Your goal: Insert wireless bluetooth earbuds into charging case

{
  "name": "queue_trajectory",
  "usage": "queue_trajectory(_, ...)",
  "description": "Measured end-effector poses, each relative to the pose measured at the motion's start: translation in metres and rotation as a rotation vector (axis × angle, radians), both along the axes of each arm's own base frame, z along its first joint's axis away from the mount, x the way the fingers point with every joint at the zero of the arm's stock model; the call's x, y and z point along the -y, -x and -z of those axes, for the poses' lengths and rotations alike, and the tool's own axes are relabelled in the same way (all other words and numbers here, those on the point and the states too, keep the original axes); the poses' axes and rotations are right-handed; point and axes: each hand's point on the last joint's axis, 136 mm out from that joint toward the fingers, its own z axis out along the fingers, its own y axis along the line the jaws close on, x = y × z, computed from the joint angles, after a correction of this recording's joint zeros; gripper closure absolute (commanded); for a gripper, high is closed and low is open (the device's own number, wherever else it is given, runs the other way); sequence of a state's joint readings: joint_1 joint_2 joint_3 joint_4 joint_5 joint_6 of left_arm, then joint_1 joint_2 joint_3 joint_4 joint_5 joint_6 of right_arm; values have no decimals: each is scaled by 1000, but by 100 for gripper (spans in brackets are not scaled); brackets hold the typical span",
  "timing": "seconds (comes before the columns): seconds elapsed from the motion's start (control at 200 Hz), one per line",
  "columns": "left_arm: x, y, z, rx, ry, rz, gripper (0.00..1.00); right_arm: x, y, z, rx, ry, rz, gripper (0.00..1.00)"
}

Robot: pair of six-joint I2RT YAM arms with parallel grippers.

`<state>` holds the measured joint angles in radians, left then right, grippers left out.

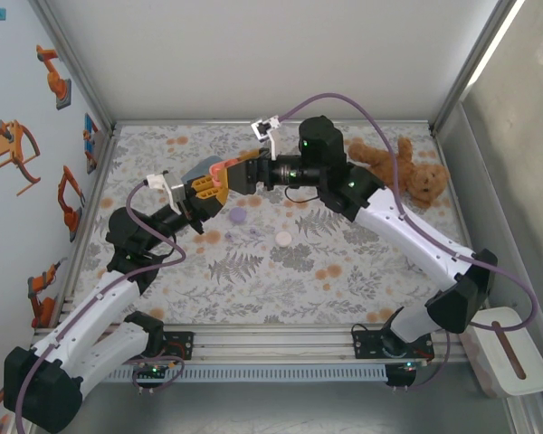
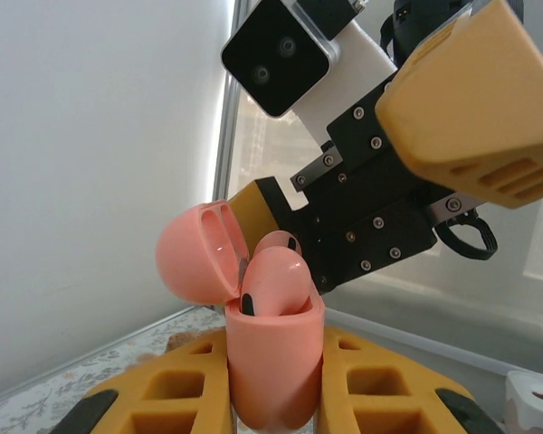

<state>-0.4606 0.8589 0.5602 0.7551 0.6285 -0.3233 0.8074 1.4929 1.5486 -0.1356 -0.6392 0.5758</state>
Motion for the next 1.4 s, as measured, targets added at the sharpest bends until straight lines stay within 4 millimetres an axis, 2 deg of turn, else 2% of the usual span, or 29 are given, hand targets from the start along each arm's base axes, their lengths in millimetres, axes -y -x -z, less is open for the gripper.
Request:
queue_trajectory(0.145, 1, 1, 0, 1, 0, 3, 100, -1, 2, -10, 21, -23, -9, 18)
queue_trajectory(0.3, 0, 2, -1, 5, 1, 3, 100, -1, 2, -12, 28, -26, -13, 23)
queue_trajectory(0.556, 0, 3, -2, 6, 1, 3, 100, 0, 4, -13, 53, -27, -19, 26)
queue_trajectory(0.982, 0, 1, 3, -14, -12, -4, 100, 13, 12, -15, 111, -18, -5, 24)
queue_trajectory(1.092, 0, 3, 3, -18, -14, -2, 100, 20, 10, -10, 166, 30, 29, 21)
queue_trajectory(1.212, -2, 8, 2, -18, -18, 5, 100, 35, 13, -13, 276, 75, 60, 20)
queue_trajectory(1.397, -4, 22, -3, 3, -19, 32, 100, 57, 34, -15, 475, 100, 31, 19)
